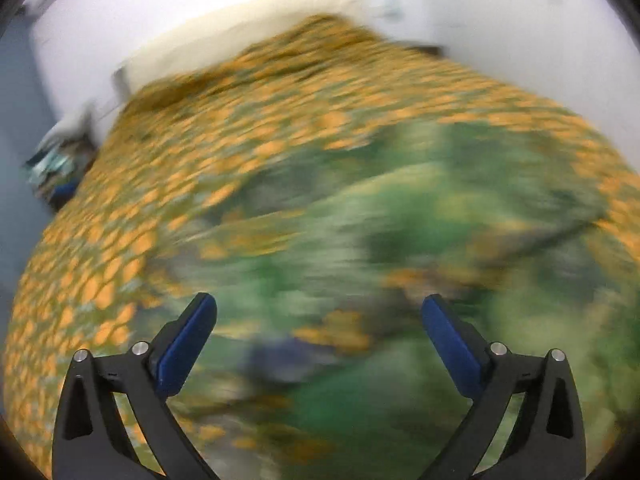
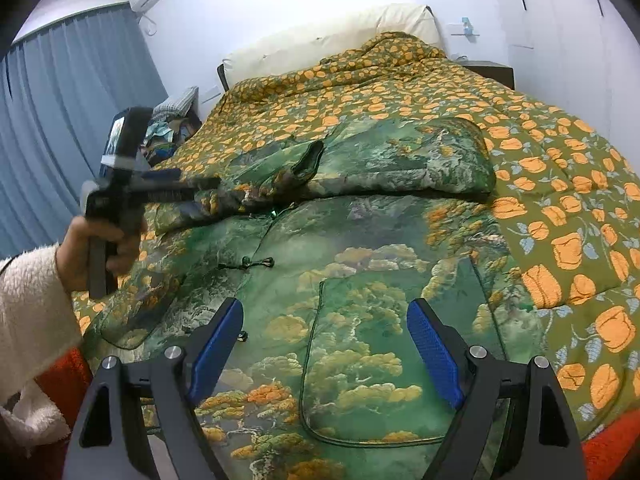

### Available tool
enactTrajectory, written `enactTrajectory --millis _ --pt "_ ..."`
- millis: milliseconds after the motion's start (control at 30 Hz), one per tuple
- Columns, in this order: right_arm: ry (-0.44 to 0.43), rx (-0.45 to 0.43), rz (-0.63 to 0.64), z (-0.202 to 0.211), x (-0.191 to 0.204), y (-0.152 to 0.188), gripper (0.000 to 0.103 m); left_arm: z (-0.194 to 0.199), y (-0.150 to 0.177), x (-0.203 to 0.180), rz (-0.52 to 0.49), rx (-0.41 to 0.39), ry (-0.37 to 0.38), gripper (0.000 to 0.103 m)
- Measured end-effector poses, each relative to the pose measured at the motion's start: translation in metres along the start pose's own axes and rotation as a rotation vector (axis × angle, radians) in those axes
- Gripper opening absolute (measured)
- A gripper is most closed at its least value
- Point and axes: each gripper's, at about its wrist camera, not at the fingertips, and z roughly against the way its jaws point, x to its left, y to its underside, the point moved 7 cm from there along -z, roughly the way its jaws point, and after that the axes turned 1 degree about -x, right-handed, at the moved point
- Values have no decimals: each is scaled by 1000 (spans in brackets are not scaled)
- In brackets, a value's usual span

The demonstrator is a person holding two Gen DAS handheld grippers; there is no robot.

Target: Fold large clothes

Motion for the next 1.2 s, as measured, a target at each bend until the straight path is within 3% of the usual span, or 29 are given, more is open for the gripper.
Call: enactTrajectory --millis 67,133,167,267,367,467,533,633,733,800,967,1200 --pt "0 2 9 0 2 1 83 -48 17 37 69 122 -107 102" --pt "5 1 18 0 3 1 83 -75 38 62 145 218 -131 103" --pt "7 4 20 0 3 2 83 -82 43 68 178 238 -129 103" --pt "10 9 11 1 -1 4 83 -64 31 70 220 187 -116 101" --pt "12 0 -2 1 -4 1 83 -28 1 42 197 73 -18 102" --pt "2 0 -15 -2 -5 -1 83 -16 -22 -1 104 29 98 102" --pt "-4 4 -15 -3 -4 -1 83 -17 -30 -24 64 27 130 102" --pt "-1 4 -3 -2 -1 1 83 -46 -33 -55 42 59 138 102" --pt "3 5 0 -2 -2 1 83 -90 -18 -77 22 188 123 102" --pt "3 16 -3 -3 -3 3 83 -99 -12 -81 8 206 96 103" --pt "12 -12 3 3 -4 -2 83 -58 -19 -63 62 143 128 101" --pt "46 -82 37 21 -2 -13 83 51 -1 8 89 23 98 102"
